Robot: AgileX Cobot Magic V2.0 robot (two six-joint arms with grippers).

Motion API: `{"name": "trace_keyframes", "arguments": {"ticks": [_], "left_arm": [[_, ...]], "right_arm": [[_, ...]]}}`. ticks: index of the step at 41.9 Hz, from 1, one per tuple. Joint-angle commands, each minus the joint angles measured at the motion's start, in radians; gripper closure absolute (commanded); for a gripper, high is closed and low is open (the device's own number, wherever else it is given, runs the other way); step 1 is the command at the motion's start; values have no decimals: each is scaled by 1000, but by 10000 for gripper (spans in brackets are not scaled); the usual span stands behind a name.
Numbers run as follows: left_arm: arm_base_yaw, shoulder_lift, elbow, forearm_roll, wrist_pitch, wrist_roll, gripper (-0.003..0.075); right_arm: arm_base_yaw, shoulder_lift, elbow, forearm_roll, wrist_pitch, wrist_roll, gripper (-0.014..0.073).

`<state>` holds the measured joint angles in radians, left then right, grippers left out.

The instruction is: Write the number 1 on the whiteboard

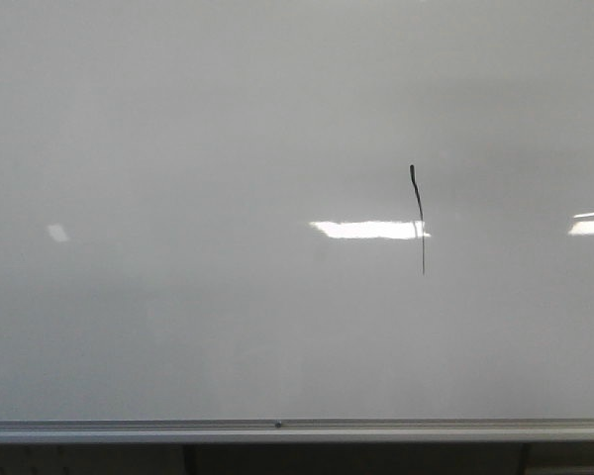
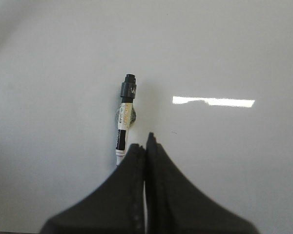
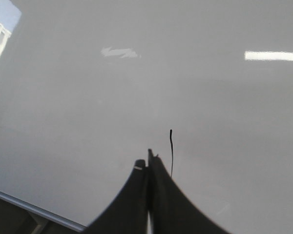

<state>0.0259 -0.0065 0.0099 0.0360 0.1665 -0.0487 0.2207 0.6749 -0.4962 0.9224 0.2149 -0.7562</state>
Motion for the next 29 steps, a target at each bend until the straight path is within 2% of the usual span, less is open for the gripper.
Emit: {"name": "trace_keyframes", "arguments": {"ticks": [1, 7, 10, 14, 17, 20, 25, 29], "left_arm": [[1, -17, 21, 1, -79, -8, 741], [1, -17, 21, 1, -79, -8, 741], [1, -17, 21, 1, -79, -8, 741], [1, -17, 21, 1, -79, -8, 741], [1, -17, 21, 1, -79, -8, 741], [1, -17, 21, 1, -79, -8, 741], [1, -17, 21, 1, -79, -8, 741], [1, -17, 21, 1, -79, -8, 741]], "right_arm": [[5, -6, -27, 16, -40, -6, 654], [7, -5, -26, 12, -59, -6, 654], [7, -3, -26, 9, -114, -7, 654], [8, -14, -22, -65, -182, 20, 654], [8, -36, 23, -227, -245, 137, 654], [-6, -88, 132, -397, -354, 320, 654], [-67, -192, 304, -526, -464, 512, 654], [-134, -291, 428, -603, -460, 603, 654]]}}
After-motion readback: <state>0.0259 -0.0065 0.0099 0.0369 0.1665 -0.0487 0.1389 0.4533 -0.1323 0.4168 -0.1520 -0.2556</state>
